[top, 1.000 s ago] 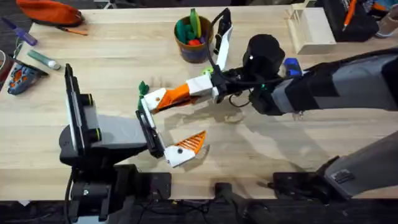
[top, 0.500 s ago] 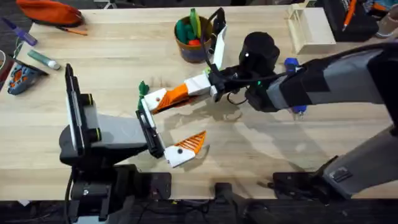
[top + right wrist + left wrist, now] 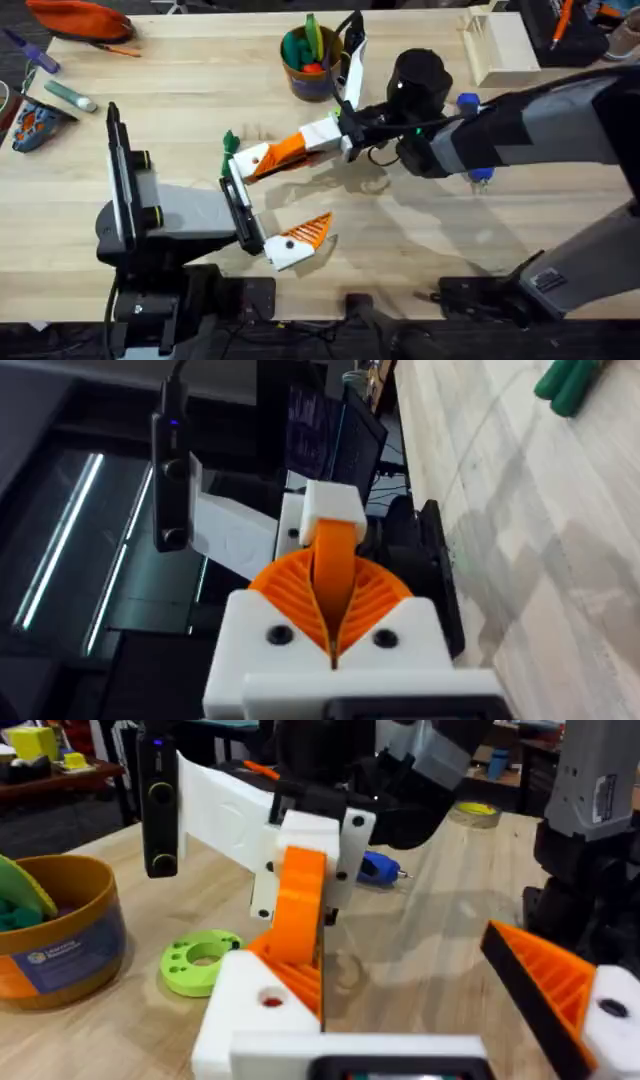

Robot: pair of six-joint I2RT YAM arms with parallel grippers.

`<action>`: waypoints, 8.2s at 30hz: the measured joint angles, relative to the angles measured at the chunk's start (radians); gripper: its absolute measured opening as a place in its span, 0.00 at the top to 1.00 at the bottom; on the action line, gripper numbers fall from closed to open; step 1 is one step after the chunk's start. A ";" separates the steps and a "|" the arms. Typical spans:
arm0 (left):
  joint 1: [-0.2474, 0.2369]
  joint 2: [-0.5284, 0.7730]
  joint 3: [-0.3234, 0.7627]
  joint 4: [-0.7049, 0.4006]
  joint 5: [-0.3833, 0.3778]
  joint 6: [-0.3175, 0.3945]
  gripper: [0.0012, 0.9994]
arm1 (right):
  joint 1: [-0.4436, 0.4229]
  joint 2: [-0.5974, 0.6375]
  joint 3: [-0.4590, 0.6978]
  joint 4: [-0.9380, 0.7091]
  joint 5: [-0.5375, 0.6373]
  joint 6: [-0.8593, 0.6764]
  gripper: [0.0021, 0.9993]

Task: Pick up the gripper from the table and insert it into the empty holder that is missing its gripper. Then pick up a screw, insert it into the mounting hole, and use the screwdriver to tighten it. Finally, clean up the table by picking up the vegetable and placing it into the bucket.

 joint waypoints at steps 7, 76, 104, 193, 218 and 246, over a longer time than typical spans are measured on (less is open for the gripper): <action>0.000 0.000 0.000 0.000 0.000 0.000 0.01 | 0.000 0.000 0.000 0.000 0.003 0.000 0.99; 0.000 0.000 0.000 0.001 -0.004 0.000 0.01 | 0.031 0.001 0.000 -0.007 0.121 0.011 0.01; 0.000 0.000 0.000 0.000 -0.003 0.000 0.01 | -0.077 -0.177 0.000 -0.435 0.128 -0.272 0.01; 0.000 0.000 0.000 0.000 -0.001 0.000 0.01 | 0.013 0.173 0.866 -2.083 1.299 -1.175 0.41; 0.000 0.000 0.000 0.000 -0.001 0.001 0.01 | 0.027 0.182 0.866 -2.085 1.306 -1.176 0.70; 0.000 0.000 0.000 0.000 -0.001 0.001 0.01 | 0.032 0.182 0.866 -2.099 1.294 -1.201 0.90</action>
